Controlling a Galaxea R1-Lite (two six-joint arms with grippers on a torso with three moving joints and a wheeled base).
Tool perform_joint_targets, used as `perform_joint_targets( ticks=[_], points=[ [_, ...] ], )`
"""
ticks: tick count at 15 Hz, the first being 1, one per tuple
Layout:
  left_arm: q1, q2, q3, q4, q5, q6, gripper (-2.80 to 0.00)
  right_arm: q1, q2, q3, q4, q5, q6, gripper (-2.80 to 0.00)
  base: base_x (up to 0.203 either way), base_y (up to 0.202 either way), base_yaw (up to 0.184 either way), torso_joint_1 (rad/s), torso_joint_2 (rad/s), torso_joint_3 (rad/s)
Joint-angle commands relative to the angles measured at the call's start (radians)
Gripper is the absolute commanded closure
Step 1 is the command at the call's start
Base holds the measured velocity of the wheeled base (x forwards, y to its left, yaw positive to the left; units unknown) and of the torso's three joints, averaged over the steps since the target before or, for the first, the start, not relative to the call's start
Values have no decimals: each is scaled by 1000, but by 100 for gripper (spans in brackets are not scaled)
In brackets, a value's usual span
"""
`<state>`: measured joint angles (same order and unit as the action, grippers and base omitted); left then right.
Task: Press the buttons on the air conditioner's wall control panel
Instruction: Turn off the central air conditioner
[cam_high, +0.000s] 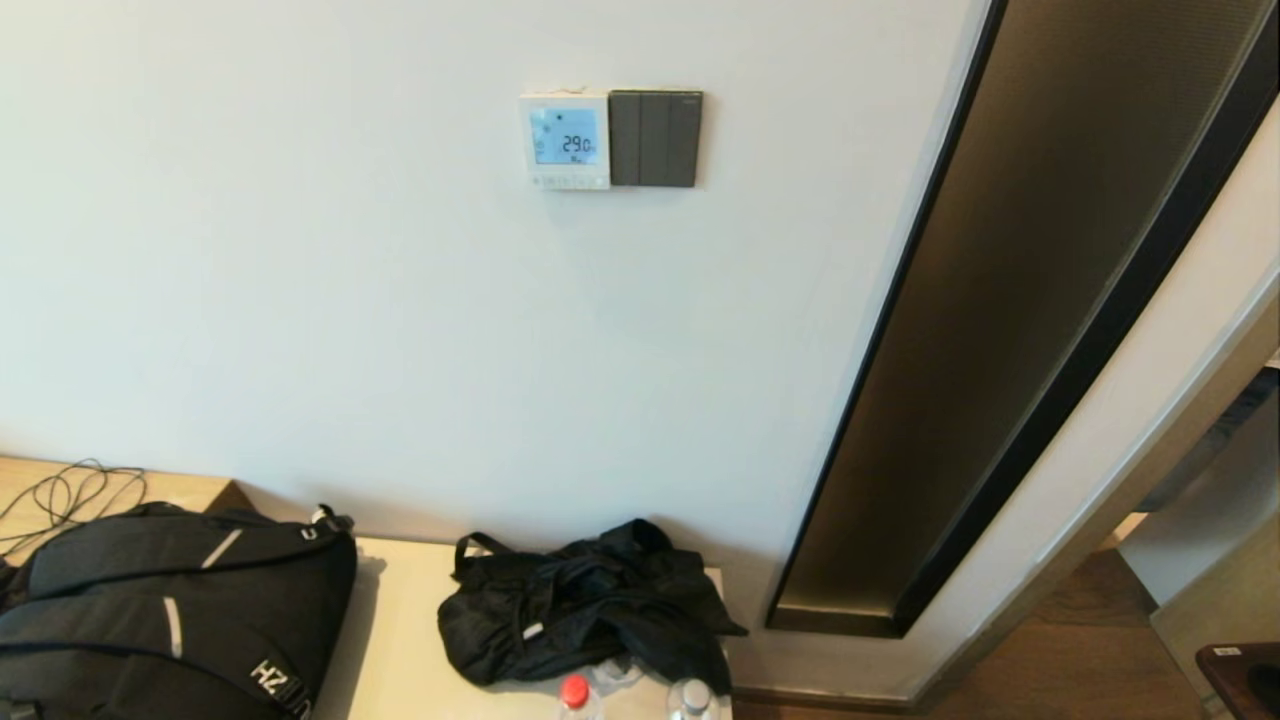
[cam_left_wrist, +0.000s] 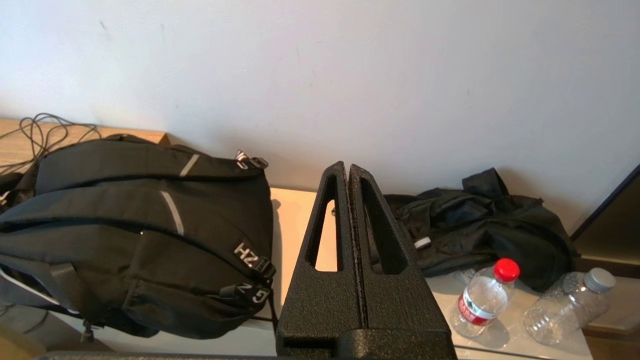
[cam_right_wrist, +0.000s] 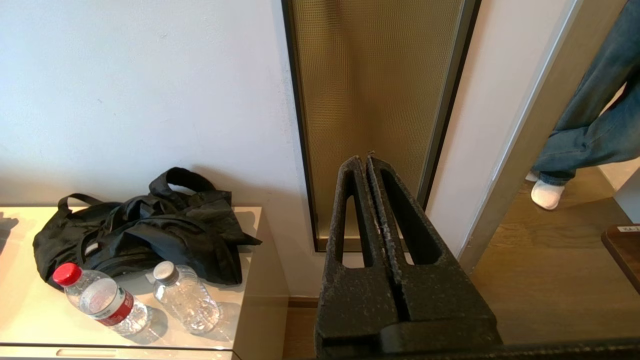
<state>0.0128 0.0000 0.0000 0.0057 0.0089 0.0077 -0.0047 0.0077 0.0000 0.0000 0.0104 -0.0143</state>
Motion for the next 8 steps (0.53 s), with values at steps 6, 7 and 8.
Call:
perform_joint_targets(
  ticks=[6, 7, 8],
  points=[
    [-4, 0, 0, -3, 0, -9, 0, 0, 2, 2, 0, 0, -1, 0, 0, 0, 0, 0, 0, 0],
    [-4, 0, 0, -3, 0, -10, 0, 0, 2, 1, 0, 0, -1, 0, 0, 0, 0, 0, 0, 0],
    [-4, -2, 0, -3, 0, -11, 0, 0, 2, 2, 0, 0, 0, 0, 0, 0, 0, 0, 0, 0]
  ],
)
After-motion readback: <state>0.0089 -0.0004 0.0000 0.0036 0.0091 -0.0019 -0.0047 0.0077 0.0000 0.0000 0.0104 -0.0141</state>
